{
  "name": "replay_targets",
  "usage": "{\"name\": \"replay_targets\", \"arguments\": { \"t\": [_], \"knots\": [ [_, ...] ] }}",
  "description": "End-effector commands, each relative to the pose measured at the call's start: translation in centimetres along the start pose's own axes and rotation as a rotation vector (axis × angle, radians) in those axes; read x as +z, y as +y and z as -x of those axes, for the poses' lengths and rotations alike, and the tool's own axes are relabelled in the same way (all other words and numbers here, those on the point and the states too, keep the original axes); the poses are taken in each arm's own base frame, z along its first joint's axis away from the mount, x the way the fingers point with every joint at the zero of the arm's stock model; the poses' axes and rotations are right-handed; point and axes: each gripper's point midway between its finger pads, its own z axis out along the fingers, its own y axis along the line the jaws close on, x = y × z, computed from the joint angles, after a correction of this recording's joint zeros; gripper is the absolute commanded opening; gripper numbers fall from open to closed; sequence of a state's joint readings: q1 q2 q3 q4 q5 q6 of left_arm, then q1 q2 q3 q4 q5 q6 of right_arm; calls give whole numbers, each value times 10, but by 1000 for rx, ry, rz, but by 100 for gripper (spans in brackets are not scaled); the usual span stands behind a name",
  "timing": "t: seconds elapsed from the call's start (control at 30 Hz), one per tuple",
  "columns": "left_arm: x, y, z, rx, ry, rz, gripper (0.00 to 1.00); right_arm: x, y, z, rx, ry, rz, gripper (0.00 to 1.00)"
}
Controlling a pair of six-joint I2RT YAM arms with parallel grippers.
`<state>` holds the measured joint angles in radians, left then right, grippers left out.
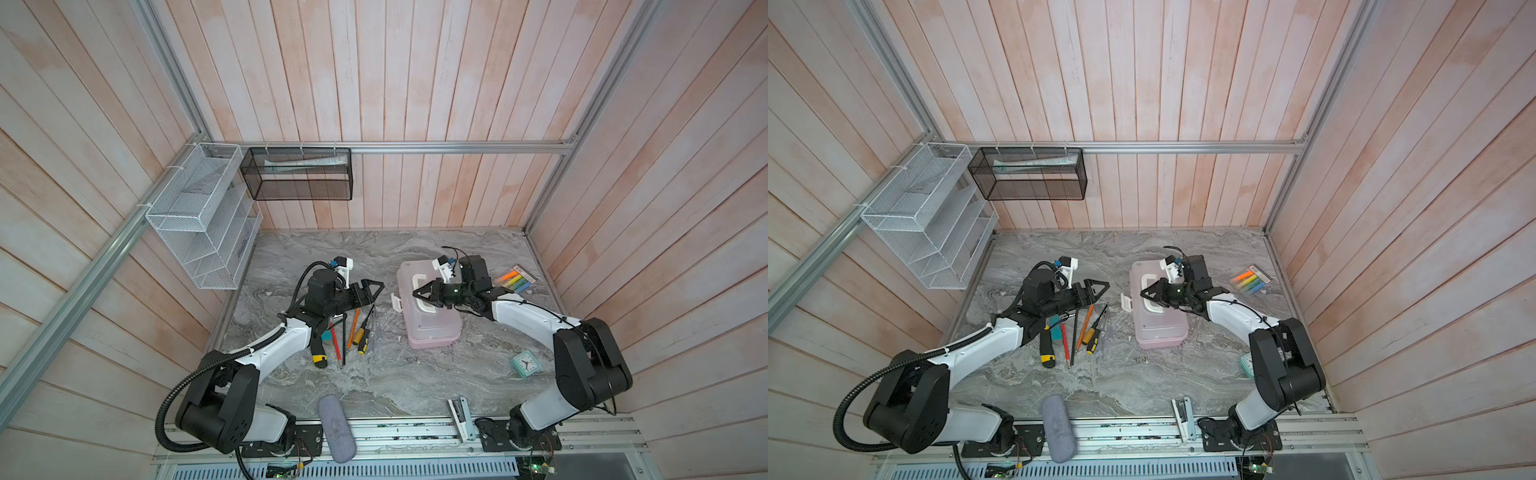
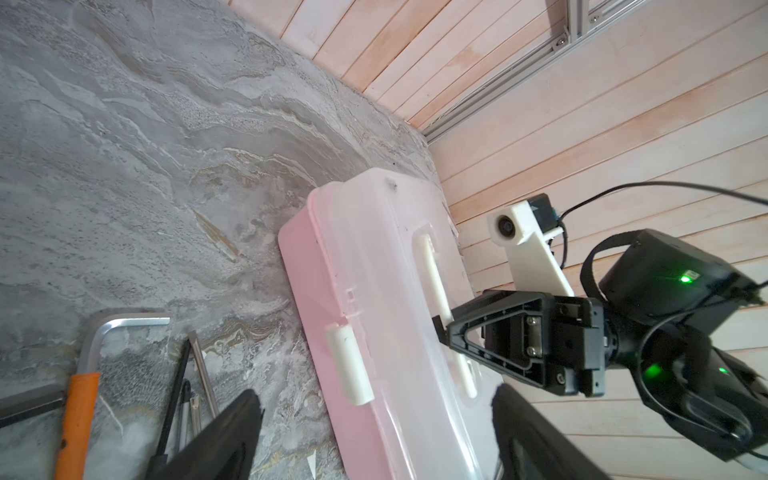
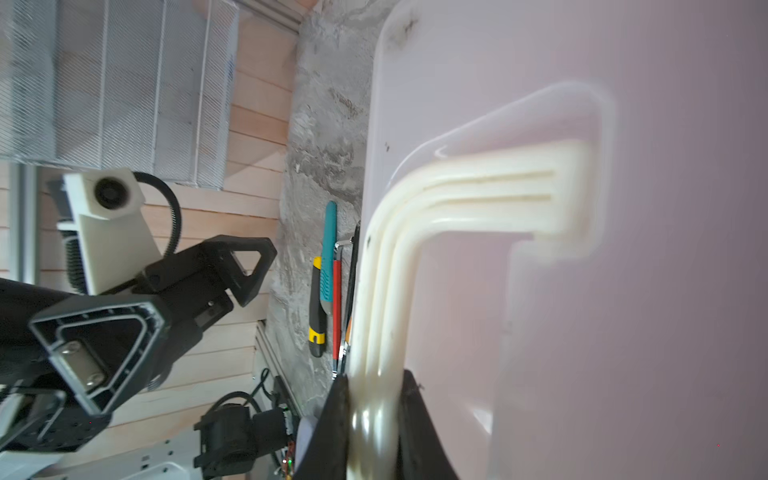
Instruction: Pack the tool kit
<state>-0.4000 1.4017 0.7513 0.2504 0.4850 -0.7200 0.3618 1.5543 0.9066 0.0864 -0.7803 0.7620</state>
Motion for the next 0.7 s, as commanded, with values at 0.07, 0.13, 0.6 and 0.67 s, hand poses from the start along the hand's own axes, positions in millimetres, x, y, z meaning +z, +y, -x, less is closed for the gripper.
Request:
{"name": "replay_targets", "arguments": {
  "t": [0.07, 0.13, 0.6, 0.67],
  "knots": [
    [0, -24, 9, 16, -5, -94, 90, -41, 74, 22, -68, -56, 272, 0],
    [1, -32, 11, 14, -4, -124, 90, -49, 81, 25, -53, -72, 307, 0],
    [23, -97, 13, -21, 83, -443, 94, -55, 93, 15, -8, -33, 462, 0],
    [29, -101, 12, -25, 99, -471, 94, -56, 95, 12, -16, -27, 473, 0]
  ]
}}
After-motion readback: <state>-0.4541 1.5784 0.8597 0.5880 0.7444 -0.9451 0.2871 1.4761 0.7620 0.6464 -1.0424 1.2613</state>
